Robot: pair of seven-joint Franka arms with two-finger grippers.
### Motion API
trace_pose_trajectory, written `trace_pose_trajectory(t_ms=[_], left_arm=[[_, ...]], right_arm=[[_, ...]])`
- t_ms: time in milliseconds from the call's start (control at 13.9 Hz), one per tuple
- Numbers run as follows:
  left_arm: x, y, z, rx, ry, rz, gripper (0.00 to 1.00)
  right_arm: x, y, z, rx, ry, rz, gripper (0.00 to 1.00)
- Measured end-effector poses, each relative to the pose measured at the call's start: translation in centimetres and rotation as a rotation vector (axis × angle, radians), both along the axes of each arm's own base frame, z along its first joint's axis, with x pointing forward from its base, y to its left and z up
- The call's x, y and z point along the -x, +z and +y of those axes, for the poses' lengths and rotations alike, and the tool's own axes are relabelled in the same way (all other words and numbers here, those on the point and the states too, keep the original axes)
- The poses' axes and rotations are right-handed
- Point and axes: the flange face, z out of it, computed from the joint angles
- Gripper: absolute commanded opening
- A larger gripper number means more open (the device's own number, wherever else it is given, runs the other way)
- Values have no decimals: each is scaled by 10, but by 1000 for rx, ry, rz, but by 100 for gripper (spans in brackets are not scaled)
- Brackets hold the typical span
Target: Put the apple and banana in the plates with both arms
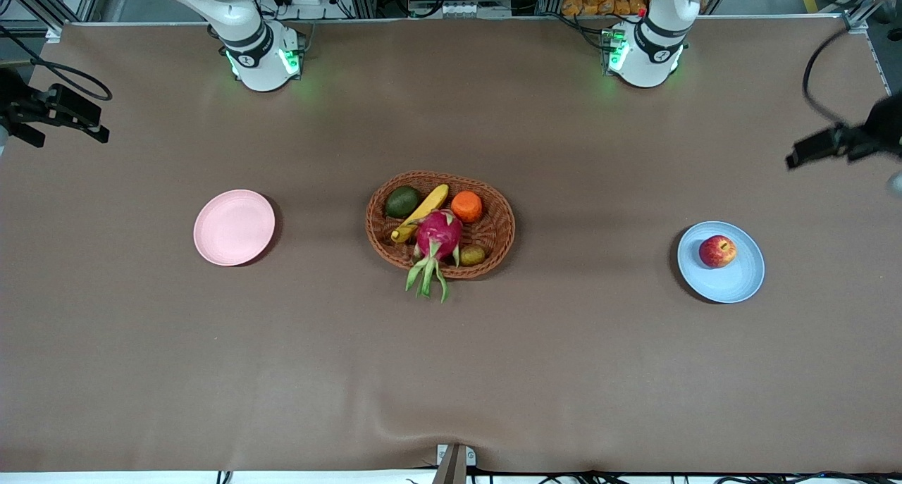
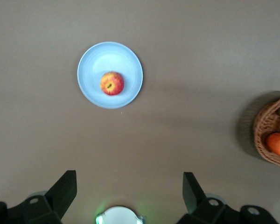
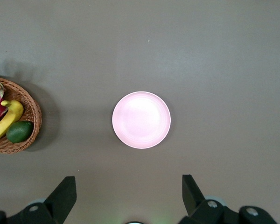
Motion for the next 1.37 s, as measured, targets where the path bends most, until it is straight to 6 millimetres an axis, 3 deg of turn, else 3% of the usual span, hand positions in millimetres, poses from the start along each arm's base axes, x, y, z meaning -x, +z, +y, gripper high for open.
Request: trace_pose_trajectory(t_ms=[144,361,794,1371], left_arm=[[24,27,2,2,18,-14,100],[34,39,4,4,21,-36,100],[6,17,14,-19,-103,-91,100],[2,12,13,-27,-119,-85,100]], right_arm=[[0,0,0,0,0,0,100],[0,0,0,0,0,0,100],[0,0,0,0,0,-1,100],[0,0,0,0,0,-1,100]])
